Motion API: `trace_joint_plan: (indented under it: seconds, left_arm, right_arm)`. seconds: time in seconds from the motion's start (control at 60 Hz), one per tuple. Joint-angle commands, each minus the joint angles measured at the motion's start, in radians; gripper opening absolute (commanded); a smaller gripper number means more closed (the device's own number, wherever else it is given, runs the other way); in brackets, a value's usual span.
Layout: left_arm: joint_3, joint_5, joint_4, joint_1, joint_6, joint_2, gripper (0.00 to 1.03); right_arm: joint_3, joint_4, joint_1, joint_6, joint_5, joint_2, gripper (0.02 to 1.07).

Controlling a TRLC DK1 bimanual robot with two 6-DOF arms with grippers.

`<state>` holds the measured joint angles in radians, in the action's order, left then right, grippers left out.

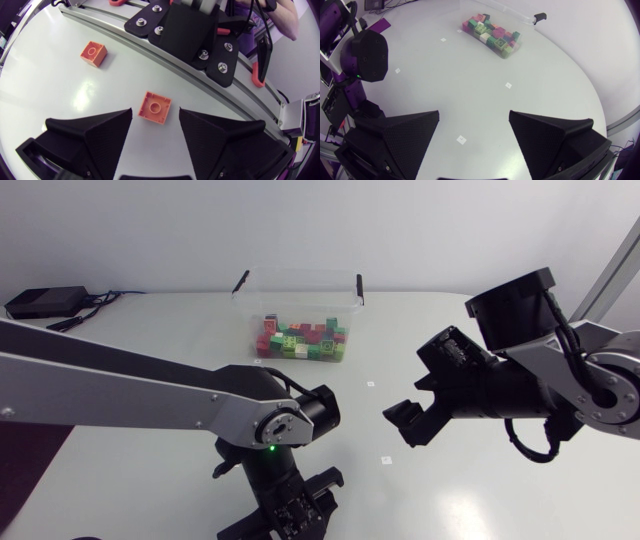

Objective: Place the duplo bricks in the container

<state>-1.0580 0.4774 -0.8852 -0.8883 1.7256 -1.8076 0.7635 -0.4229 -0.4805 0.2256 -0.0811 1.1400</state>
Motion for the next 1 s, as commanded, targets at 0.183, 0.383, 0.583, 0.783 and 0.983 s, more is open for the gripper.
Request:
trace_joint_plan:
  seconds: [0.183,0.383,0.583,0.783,0.983]
  left_arm:
    - [-0.063,0.020,-0.046,-0.017,0.011,-0.053,0.67]
    - [-0.057,0.012,-0.055,-0.017,0.023,-0.050,0.68]
    - [-0.036,-0.034,-0.047,0.000,0.054,-0.027,0.67]
    - [-0.025,-0.042,-0.047,0.014,0.097,-0.018,0.68]
    - [-0.017,0.050,-0.009,0.034,0.055,-0.025,0.77]
  right_arm:
    - [0.003,-0.037,-0.029,0.004,0.017,-0.033,1.02]
    - [0.013,-0.053,-0.038,0.000,0.029,-0.039,1.02]
    - [0.010,-0.053,-0.038,0.000,0.030,-0.039,1.02]
    - [0.008,-0.056,-0.046,-0.005,0.032,-0.040,1.02]
    - [0.000,-0.051,-0.049,-0.008,0.032,-0.040,1.02]
